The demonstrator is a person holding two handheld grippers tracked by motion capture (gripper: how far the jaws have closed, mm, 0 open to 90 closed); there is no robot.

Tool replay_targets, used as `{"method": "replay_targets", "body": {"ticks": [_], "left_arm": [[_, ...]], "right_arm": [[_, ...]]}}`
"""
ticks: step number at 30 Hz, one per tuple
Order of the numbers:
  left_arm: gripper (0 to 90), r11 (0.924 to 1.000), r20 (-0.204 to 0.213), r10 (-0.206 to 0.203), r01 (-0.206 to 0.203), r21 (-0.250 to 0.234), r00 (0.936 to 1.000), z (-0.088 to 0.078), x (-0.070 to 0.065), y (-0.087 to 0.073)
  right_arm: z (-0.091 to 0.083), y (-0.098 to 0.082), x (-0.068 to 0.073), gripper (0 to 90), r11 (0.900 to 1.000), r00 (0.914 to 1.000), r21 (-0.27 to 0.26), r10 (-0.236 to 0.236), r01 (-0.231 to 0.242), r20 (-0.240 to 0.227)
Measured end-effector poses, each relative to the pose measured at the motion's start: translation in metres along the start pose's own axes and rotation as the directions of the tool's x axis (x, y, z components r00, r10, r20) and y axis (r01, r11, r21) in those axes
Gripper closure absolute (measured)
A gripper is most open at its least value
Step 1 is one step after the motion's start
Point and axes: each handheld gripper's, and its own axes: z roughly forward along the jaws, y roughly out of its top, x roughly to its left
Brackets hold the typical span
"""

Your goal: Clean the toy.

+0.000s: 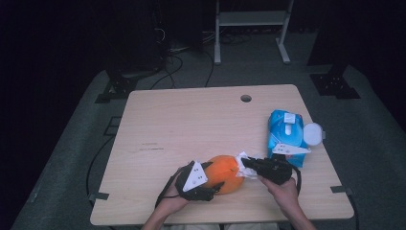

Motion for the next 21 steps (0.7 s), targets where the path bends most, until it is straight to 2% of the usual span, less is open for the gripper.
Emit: {"method": "replay_targets", "body": {"ticks": [1, 3, 4, 6, 8, 10, 12, 13, 15, 16, 17, 19, 21], "left_arm": [[28.9, 1.0, 0.002, 0.004, -0.004, 0.0, 1.0, 0.001, -0.001, 0.001], [28.0, 1.0, 0.002, 0.009, -0.009, 0.0, 1.0, 0.002, -0.003, 0.002], [27.0, 1.0, 0.005, 0.002, -0.002, -0.004, 1.0, 0.002, -0.003, 0.003], [20.8, 0.9996, 0.003, -0.03, 0.03, 0.0, 0.9995, 0.001, 0.0, 0.004], [15.6, 0.9966, 0.003, -0.082, 0.082, 0.003, 0.9966, 0.001, 0.004, 0.004], [14.6, 0.9925, 0.014, -0.122, 0.122, 0.007, 0.9924, 0.002, 0.007, 0.003], [20.7, 0.9938, 0.017, -0.111, 0.111, 0.012, 0.9937, 0.002, 0.005, 0.003], [22.8, 0.9964, 0.011, -0.084, 0.084, 0.011, 0.9964, 0.002, 0.003, 0.004], [25.0, 0.9988, 0.012, -0.048, 0.048, 0.003, 0.9988, 0.005, -0.003, 0.007], [25.0, 0.9994, 0.015, -0.033, 0.033, 0.006, 0.9993, 0.006, -0.005, 0.008], [25.0, 0.9998, 0.015, -0.021, 0.021, 0.007, 0.9997, 0.006, -0.007, 0.009], [21.8, 0.9996, 0.01, -0.029, 0.029, 0.005, 0.9995, 0.006, -0.006, 0.01], [16.6, 0.9968, 0.008, -0.079, 0.079, -0.005, 0.9968, 0.004, -0.002, 0.008]], "right_arm": [[0.0, 0.002, 0.004, 84.0, 1.0, 0.9999, -0.004, -0.013, 0.013, -0.012], [0.001, 0.004, 0.01, 84.1, 0.998, 0.9982, 0.006, -0.06, 0.06, 0.002], [0.001, 0.003, 0.009, 84.1, 0.998, 0.9978, 0.013, -0.065, 0.065, 0.007], [0.002, -0.001, 0.005, 84.2, 0.998, 0.9978, 0.027, -0.063, 0.062, 0.022], [0.001, -0.002, 0.002, 84.2, 0.997, 0.9971, 0.036, -0.069, 0.068, 0.033], [0.001, -0.001, 0.005, 84.2, 0.995, 0.9956, 0.045, -0.085, 0.084, 0.039], [0.001, 0.002, 0.011, 84.3, 0.995, 0.9948, 0.038, -0.096, 0.095, 0.033], [0.001, 0.004, 0.014, 84.3, 0.995, 0.9947, 0.032, -0.099, 0.098, 0.026], [0.003, 0.009, 0.027, 84.3, 0.991, 0.9909, 0.016, -0.134, 0.134, -0.015], [0.004, 0.011, 0.034, 84.2, 0.986, 0.9862, 0.013, -0.163, 0.163, -0.029], [0.006, 0.012, 0.041, 84.2, 0.98, 0.9797, 0.023, -0.199, 0.2, -0.023], [0.009, 0.013, 0.047, 84.2, 0.968, 0.9691, 0.044, -0.247, 0.246, 0.005], [0.008, 0.011, 0.041, 84.1, 0.971, 0.9717, 0.05, -0.234, 0.233, 0.028]]}}
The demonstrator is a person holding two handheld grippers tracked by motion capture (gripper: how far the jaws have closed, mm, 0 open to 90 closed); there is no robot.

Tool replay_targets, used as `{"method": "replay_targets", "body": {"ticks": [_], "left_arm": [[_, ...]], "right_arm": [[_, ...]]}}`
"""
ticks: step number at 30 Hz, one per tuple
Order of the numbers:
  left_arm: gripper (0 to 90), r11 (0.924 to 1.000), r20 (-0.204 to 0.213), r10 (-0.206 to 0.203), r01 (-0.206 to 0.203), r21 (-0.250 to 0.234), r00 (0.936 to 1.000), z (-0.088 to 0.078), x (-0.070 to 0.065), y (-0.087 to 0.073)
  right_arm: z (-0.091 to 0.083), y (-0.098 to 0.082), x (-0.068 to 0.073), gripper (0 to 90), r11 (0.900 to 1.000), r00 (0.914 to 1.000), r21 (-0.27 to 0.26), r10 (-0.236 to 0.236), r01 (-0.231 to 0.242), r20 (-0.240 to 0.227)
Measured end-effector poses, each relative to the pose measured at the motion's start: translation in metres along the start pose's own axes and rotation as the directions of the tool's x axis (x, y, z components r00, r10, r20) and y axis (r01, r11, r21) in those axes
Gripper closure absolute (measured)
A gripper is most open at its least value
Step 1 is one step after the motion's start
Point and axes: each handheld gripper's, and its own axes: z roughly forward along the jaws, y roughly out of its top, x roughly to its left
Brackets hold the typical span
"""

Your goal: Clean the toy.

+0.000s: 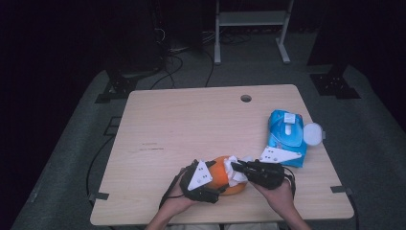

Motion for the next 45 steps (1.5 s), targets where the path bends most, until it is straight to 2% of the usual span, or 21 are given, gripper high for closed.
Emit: {"method": "replay_targets", "body": {"ticks": [2, 4, 6, 7, 9, 11, 13, 15, 17, 19, 21, 24, 27, 30, 33, 35, 38, 39, 41, 43, 45], "left_arm": [[12.3, 0.998, -0.007, -0.063, 0.063, -0.004, 0.998, -0.002, 0.006, -0.001], [14.8, 0.9952, 0.012, -0.097, 0.097, -0.003, 0.9952, -0.002, 0.009, -0.002], [24.6, 0.9976, 0.008, -0.069, 0.069, -0.006, 0.9976, -0.001, 0.007, -0.001], [27.4, 0.9993, 0.0, -0.036, 0.036, -0.013, 0.9993, 0.0, 0.004, 0.001], [28.8, 0.9999, -0.006, -0.009, 0.009, -0.013, 0.9999, 0.001, -0.001, 0.003], [27.2, 0.9998, 0.0, -0.015, 0.015, -0.013, 0.9999, -0.001, 0.0, 0.002], [20.1, 0.9975, 0.0, -0.067, 0.067, -0.024, 0.9978, -0.001, 0.005, 0.001], [13.2, 0.9918, 0.005, -0.127, 0.127, -0.013, 0.9919, 0.0, 0.01, 0.0], [15.6, 0.9874, 0.028, -0.156, 0.157, -0.018, 0.9873, 0.002, 0.011, -0.003], [26.7, 0.9933, 0.011, -0.114, 0.115, -0.015, 0.9934, 0.002, 0.007, -0.001], [32.8, 0.9978, -0.006, -0.063, 0.063, -0.02, 0.998, 0.001, 0.002, 0.003], [35.0, 0.9996, -0.011, -0.007, 0.007, -0.027, 0.9999, -0.001, -0.006, 0.008], [35.0, 0.9989, 0.003, 0.002, -0.002, -0.048, 1.0, -0.004, -0.007, 0.008], [29.6, 0.9981, 0.003, -0.025, 0.025, -0.057, 0.9997, -0.002, -0.005, 0.008], [15.9, 0.9933, -0.006, -0.112, 0.111, -0.032, 0.9937, 0.004, 0.001, 0.004], [16.4, 0.99, 0.021, -0.138, 0.138, -0.027, 0.9903, 0.006, 0.004, 0.001], [30.6, 0.998, 0.001, -0.055, 0.055, -0.033, 0.9985, 0.004, -0.004, 0.005], [32.4, 0.9993, -0.003, -0.015, 0.015, -0.034, 0.9999, 0.005, -0.009, 0.007], [33.6, 0.9991, -0.006, 0.03, -0.03, -0.03, 0.9995, 0.005, -0.014, 0.007], [34.1, 0.9976, -0.008, 0.065, -0.065, -0.021, 0.9978, 0.003, -0.014, 0.007], [34.8, 0.998, -0.006, 0.059, -0.059, -0.024, 0.9983, 0.002, -0.013, 0.006]], "right_arm": [[-0.003, -0.005, -0.008, 84.1, 1.0, 0.9995, 0.003, 0.022, -0.022, 0.023], [-0.006, -0.007, -0.013, 84.1, 0.999, 0.9985, -0.005, 0.044, -0.044, 0.034], [-0.007, -0.004, -0.01, 84.1, 0.999, 0.9986, -0.014, 0.034, -0.034, 0.04], [-0.006, -0.002, -0.007, 84.2, 1.0, 0.9993, -0.017, 0.024, -0.023, 0.029], [-0.002, 0.003, 0.006, 84.1, 0.999, 0.9991, -0.007, -0.039, 0.039, 0.019], [0.001, 0.005, 0.011, 84.1, 0.997, 0.9968, 0.011, -0.075, 0.075, 0.027], [0.0, 0.003, 0.006, 84.2, 0.998, 0.9978, 0.017, -0.059, 0.059, 0.028], [-0.002, 0.0, 0.001, 84.1, 0.999, 0.9979, 0.018, -0.049, 0.048, 0.042], [-0.006, -0.001, -0.003, 84.2, 0.999, 0.9979, 0.012, -0.034, 0.034, 0.055], [-0.007, 0.0, -0.003, 84.2, 0.999, 0.9975, 0.01, -0.036, 0.035, 0.061], [-0.005, 0.0, 0.003, 84.1, 0.999, 0.9975, 0.002, -0.043, 0.043, 0.056], [-0.001, 0.005, 0.015, 83.9, 0.998, 0.9976, -0.009, -0.069, 0.069, 0.003], [-0.003, 0.007, 0.015, 84.0, 0.996, 0.9956, 0.003, -0.092, 0.092, 0.018], [-0.011, 0.007, 0.004, 84.1, 0.998, 0.9964, -0.002, -0.069, 0.069, 0.05], [-0.013, 0.003, 0.0, 84.1, 0.998, 0.9963, 0.009, -0.062, 0.062, 0.059], [-0.013, 0.003, 0.0, 84.1, 0.998, 0.9962, 0.01, -0.064, 0.064, 0.058], [-0.008, 0.005, 0.009, 84.1, 0.996, 0.9947, 0.017, -0.09, 0.089, 0.05], [-0.005, 0.006, 0.014, 84.1, 0.994, 0.9929, 0.018, -0.11, 0.11, 0.045], [0.0, 0.008, 0.023, 84.1, 0.991, 0.9911, 0.025, -0.131, 0.13, 0.022], [0.002, 0.01, 0.026, 84.0, 0.989, 0.9893, 0.028, -0.145, 0.145, 0.015], [-0.001, 0.011, 0.022, 84.0, 0.99, 0.9905, 0.029, -0.135, 0.135, 0.024]]}}
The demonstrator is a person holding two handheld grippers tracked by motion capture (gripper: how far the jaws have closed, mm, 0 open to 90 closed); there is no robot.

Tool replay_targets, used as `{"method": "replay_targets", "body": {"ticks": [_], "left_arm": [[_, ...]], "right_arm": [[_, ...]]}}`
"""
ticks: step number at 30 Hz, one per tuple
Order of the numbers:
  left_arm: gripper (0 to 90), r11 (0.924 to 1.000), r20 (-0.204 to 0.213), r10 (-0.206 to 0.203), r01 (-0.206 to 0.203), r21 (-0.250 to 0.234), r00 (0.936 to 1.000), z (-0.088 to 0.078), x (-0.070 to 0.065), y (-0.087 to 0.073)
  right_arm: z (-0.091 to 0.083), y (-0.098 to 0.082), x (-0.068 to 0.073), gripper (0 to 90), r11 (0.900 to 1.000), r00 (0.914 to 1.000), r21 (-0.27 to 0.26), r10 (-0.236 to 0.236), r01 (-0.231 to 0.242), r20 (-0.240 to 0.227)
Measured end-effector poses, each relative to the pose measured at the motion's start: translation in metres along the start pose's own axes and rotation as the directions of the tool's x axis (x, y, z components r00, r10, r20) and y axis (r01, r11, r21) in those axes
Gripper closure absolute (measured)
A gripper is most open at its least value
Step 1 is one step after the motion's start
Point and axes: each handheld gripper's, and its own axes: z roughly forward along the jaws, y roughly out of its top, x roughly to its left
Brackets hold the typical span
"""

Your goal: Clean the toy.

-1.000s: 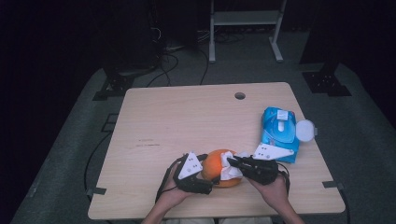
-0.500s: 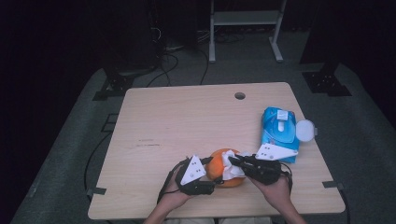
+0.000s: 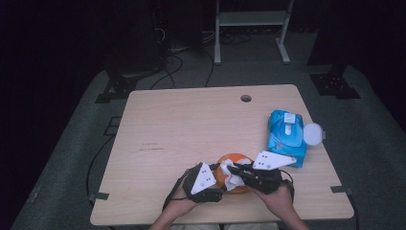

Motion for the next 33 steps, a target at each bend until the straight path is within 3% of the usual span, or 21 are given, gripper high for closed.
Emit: {"method": "replay_targets", "body": {"ticks": [4, 6, 8, 11, 13, 15, 18, 19, 21, 23, 24, 26, 28, 30, 31, 33], "left_arm": [[28.5, 0.9989, 0.015, -0.044, 0.045, -0.011, 0.9989, 0.0, 0.002, -0.001], [22.7, 0.9916, 0.039, -0.124, 0.126, -0.03, 0.9915, 0.001, 0.006, 0.0], [23.0, 0.981, 0.042, -0.187, 0.189, -0.046, 0.9815, 0.003, 0.008, 0.001], [31.7, 0.9922, 0.017, -0.119, 0.119, -0.035, 0.9928, 0.003, 0.002, 0.001], [34.1, 0.9952, 0.011, -0.094, 0.095, -0.025, 0.9955, 0.002, 0.002, 0.0], [35.3, 0.9962, 0.013, -0.085, 0.085, -0.021, 0.9963, 0.001, 0.004, -0.002], [33.3, 0.994, 0.023, -0.105, 0.106, -0.027, 0.9942, 0.001, 0.005, -0.003], [29.6, 0.9912, 0.032, -0.127, 0.128, -0.031, 0.9913, 0.001, 0.006, -0.002], [18.1, 0.9832, 0.027, -0.178, 0.178, -0.039, 0.9837, 0.003, 0.007, 0.001], [12.1, 0.9766, 0.015, -0.213, 0.213, -0.029, 0.977, 0.006, 0.008, 0.001], [12.5, 0.9796, 0.005, -0.2, 0.2, -0.015, 0.9798, 0.007, 0.008, 0.0], [22.0, 0.9845, 0.007, -0.175, 0.175, -0.005, 0.9845, 0.004, 0.008, -0.003], [26.0, 0.9843, 0.021, -0.177, 0.177, 0.003, 0.9841, 0.001, 0.01, -0.005], [26.5, 0.9854, 0.035, -0.17, 0.169, 0.019, 0.9849, -0.001, 0.012, -0.006], [26.0, 0.9848, 0.044, -0.173, 0.173, 0.017, 0.9839, -0.002, 0.013, -0.007], [19.1, 0.982, 0.051, -0.189, 0.189, 0.001, 0.9807, -0.002, 0.013, -0.005]], "right_arm": [[-0.012, -0.004, -0.017, 84.0, 0.999, 0.9975, -0.018, 0.048, -0.047, 0.052], [-0.016, -0.008, -0.022, 84.1, 0.998, 0.9954, -0.014, 0.068, -0.068, 0.067], [-0.014, -0.008, -0.018, 84.1, 0.998, 0.9965, -0.016, 0.068, -0.068, 0.047], [-0.005, -0.003, -0.004, 84.0, 1.0, 0.9995, -0.005, 0.03, -0.03, 0.003], [-0.002, 0.0, -0.002, 84.2, 1.0, 1.0, 0.005, 0.001, -0.001, 0.009], [-0.006, 0.0, -0.009, 84.1, 1.0, 0.9991, -0.005, 0.027, -0.027, 0.031], [-0.014, -0.007, -0.027, 84.2, 0.997, 0.9931, 0.001, 0.079, -0.079, 0.087], [-0.016, -0.011, -0.031, 84.2, 0.994, 0.9909, 0.0, 0.107, -0.107, 0.082], [-0.015, -0.014, -0.029, 84.3, 0.993, 0.9909, 0.002, 0.115, -0.116, 0.07], [-0.01, -0.01, -0.021, 84.2, 0.993, 0.9933, -0.005, 0.115, -0.115, 0.018], [-0.007, -0.008, -0.016, 84.2, 0.995, 0.9951, 0.0, 0.098, -0.098, 0.004], [-0.002, -0.006, -0.011, 84.2, 0.998, 0.998, 0.013, 0.062, -0.062, 0.01], [-0.004, -0.009, -0.019, 84.3, 0.996, 0.9961, 0.01, 0.087, -0.087, 0.014], [-0.007, -0.014, -0.027, 84.2, 0.994, 0.9935, 0.015, 0.103, -0.104, 0.049], [-0.01, -0.017, -0.032, 84.3, 0.992, 0.9905, 0.019, 0.12, -0.121, 0.068], [-0.013, -0.024, -0.038, 84.3, 0.987, 0.9854, 0.018, 0.157, -0.158, 0.066]]}}
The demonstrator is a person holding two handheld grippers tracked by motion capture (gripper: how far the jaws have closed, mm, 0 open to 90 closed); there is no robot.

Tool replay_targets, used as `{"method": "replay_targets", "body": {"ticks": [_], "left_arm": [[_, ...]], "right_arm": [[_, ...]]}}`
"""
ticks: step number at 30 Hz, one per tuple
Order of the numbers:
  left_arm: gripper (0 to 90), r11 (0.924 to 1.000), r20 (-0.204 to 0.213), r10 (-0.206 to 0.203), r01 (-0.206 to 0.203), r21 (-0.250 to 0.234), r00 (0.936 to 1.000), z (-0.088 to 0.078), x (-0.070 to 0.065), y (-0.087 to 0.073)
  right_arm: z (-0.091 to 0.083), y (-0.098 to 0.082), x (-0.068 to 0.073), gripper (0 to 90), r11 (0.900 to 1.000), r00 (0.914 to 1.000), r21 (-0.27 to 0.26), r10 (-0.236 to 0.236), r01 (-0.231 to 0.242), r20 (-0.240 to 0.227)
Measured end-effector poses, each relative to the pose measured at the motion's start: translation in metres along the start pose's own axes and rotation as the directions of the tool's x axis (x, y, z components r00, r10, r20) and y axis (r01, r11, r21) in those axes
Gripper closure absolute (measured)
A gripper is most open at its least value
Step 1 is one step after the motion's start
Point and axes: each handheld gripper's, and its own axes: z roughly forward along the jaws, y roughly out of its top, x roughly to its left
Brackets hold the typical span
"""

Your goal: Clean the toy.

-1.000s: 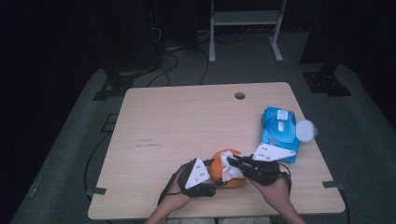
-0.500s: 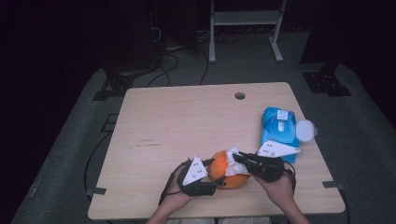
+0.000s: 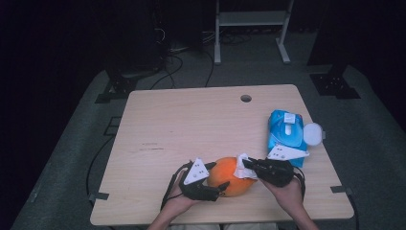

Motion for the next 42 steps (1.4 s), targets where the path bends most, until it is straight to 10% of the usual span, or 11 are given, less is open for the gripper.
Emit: {"method": "replay_targets", "body": {"ticks": [4, 7, 11, 17, 21, 28, 42], "left_arm": [[9.9, 0.9995, -0.015, 0.03, -0.03, 0.006, 0.9994, 0.007, -0.004, 0.004], [26.2, 0.997, -0.058, 0.078, -0.077, 0.011, 0.9953, 0.004, -0.005, 0.001], [36.3, 0.9908, -0.148, 0.129, -0.133, -0.022, 0.9806, 0.003, -0.009, 0.004], [36.4, 0.994, -0.164, 0.106, -0.109, -0.007, 0.9808, -0.001, -0.006, 0.0], [36.9, 0.9941, -0.221, 0.103, -0.108, -0.012, 0.9697, -0.003, -0.003, 0.0], [18.8, 0.9989, -0.118, -0.022, 0.016, -0.045, 0.9927, -0.007, 0.007, 0.0], [26.6, 0.9979, -0.125, -0.065, 0.065, -0.001, 0.99, -0.007, 0.013, -0.006]], "right_arm": [[0.007, 0.003, 0.015, 84.1, 1.0, 0.9963, -0.015, -0.018, 0.016, -0.084], [0.013, 0.005, 0.025, 84.1, 0.997, 0.9947, 0.002, -0.08, 0.081, -0.064], [0.007, 0.004, 0.01, 84.2, 1.0, 0.9992, -0.023, -0.018, 0.017, -0.036], [0.008, 0.0, 0.005, 84.2, 1.0, 0.9999, -0.001, -0.012, 0.012, -0.01], [0.007, -0.007, -0.006, 84.2, 0.999, 0.9992, 0.014, 0.04, -0.04, 0.004], [0.012, -0.008, -0.001, 84.1, 0.999, 0.9989, 0.018, 0.033, -0.032, -0.034], [0.011, -0.008, 0.0, 84.0, 0.999, 0.9988, 0.023, 0.035, -0.034, -0.034]]}}
